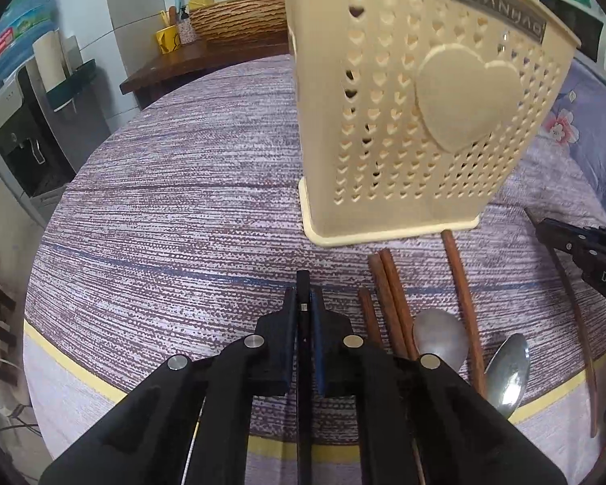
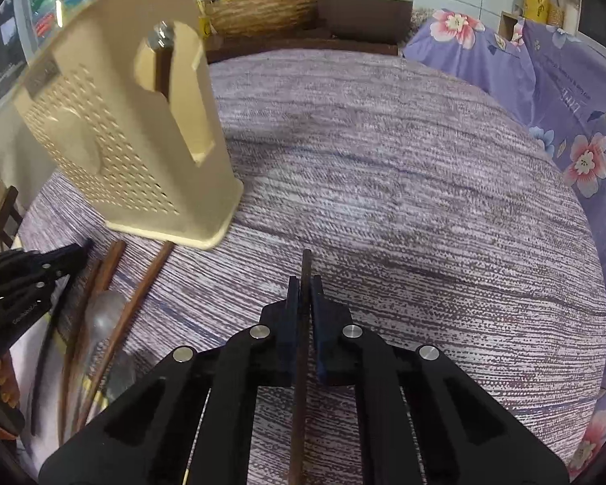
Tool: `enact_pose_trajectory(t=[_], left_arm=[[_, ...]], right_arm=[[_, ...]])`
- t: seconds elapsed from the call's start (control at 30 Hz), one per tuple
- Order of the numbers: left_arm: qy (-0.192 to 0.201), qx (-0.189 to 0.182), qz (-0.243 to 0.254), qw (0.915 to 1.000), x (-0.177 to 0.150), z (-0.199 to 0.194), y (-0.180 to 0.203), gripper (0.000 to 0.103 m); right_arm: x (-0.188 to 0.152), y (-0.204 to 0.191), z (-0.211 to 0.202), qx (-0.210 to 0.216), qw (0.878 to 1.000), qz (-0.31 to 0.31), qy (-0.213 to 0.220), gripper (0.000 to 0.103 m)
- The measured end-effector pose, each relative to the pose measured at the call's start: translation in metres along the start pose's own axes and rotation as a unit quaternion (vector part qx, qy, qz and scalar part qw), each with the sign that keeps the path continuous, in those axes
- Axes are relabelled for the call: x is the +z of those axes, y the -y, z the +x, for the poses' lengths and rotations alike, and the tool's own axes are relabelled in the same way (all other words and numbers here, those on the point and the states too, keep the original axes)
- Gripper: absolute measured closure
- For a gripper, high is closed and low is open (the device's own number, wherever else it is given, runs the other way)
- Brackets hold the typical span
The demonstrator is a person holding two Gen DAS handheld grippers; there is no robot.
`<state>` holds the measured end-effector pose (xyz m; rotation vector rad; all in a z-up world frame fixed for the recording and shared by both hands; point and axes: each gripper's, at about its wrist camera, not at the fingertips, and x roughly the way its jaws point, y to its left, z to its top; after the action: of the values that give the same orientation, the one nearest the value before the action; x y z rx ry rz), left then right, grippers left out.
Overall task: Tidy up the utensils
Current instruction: 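Carry both chopsticks over the holder and lower them in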
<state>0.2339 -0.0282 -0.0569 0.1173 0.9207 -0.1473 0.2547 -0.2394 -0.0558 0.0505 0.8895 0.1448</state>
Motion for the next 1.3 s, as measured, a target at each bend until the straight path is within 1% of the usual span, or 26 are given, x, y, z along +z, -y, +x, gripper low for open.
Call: enact_pose_trajectory(t=[0.1, 0.2, 0.27, 0.33, 0.47, 0.53, 0.6, 0.67, 0.77, 0.87, 0.97, 1.03, 1.13, 1.17, 1.23, 1.3], left_arm=[[0.024, -0.01, -0.008, 0.9996, 0.006, -0.019, -0.003, 0.094], [0.065, -0.026, -0.016, 0.9975, 0.013, -0.054, -0.006, 0.094], [0.097, -0.032, -0.019, 0.9946, 0.018, -0.082, -0.009, 0.094], [0.129, -0.04, -0.024, 0.9905, 0.024, -0.111, -0.015, 0.094], [0.182, -0.036, -0.023, 0.9823, 0.035, -0.155, -0.024, 0.094], [0.193, -0.034, -0.022, 0.9803, 0.038, -0.165, -0.025, 0.094], [0.199, -0.035, -0.026, 0.9791, 0.04, -0.171, -0.028, 0.094], [0.201, -0.042, -0.033, 0.9781, 0.041, -0.171, -0.033, 0.094], [0.206, -0.035, -0.035, 0.9773, 0.042, -0.168, -0.034, 0.094], [0.203, -0.041, -0.035, 0.9777, 0.041, -0.167, -0.038, 0.095], [0.209, -0.04, -0.031, 0.9767, 0.045, -0.175, -0.038, 0.095], [0.218, -0.039, -0.029, 0.9748, 0.049, -0.184, -0.041, 0.095], [0.238, -0.048, -0.027, 0.9697, 0.062, -0.206, -0.044, 0.095], [0.247, -0.05, -0.027, 0.9674, 0.068, -0.216, -0.044, 0.095], [0.269, -0.053, -0.026, 0.9612, 0.083, -0.238, -0.045, 0.095], [0.299, -0.051, -0.025, 0.9526, 0.099, -0.263, -0.044, 0.095]], right_arm=[[0.005, -0.001, -0.021, 0.014, 1.0, 0.003, 0.028, 0.097], [0.01, -0.004, -0.051, 0.034, 0.998, -0.002, 0.061, 0.097], [0.013, -0.004, -0.072, 0.04, 0.996, -0.003, 0.082, 0.097], [0.016, -0.001, -0.101, 0.051, 0.993, 0.001, 0.111, 0.097], [0.024, 0.008, -0.147, 0.063, 0.985, 0.011, 0.158, 0.097], [0.029, 0.01, -0.166, 0.07, 0.983, 0.008, 0.172, 0.097], [0.031, 0.006, -0.177, 0.061, 0.982, 0.0, 0.181, 0.097], [0.033, 0.004, -0.181, 0.058, 0.981, -0.007, 0.185, 0.097], [0.034, 0.001, -0.182, 0.057, 0.981, -0.012, 0.185, 0.097], [0.034, 0.0, -0.183, 0.056, 0.981, -0.013, 0.186, 0.097], [0.035, -0.003, -0.19, 0.057, 0.979, -0.02, 0.194, 0.097], [0.039, -0.006, -0.198, 0.06, 0.976, -0.024, 0.207, 0.097], [0.051, -0.011, -0.215, 0.061, 0.97, -0.03, 0.235, 0.097], [0.059, -0.015, -0.224, 0.061, 0.965, -0.033, 0.252, 0.097], [0.072, -0.021, -0.239, 0.059, 0.958, -0.038, 0.28, 0.097], [0.09, -0.03, -0.258, 0.058, 0.947, -0.045, 0.312, 0.097]])
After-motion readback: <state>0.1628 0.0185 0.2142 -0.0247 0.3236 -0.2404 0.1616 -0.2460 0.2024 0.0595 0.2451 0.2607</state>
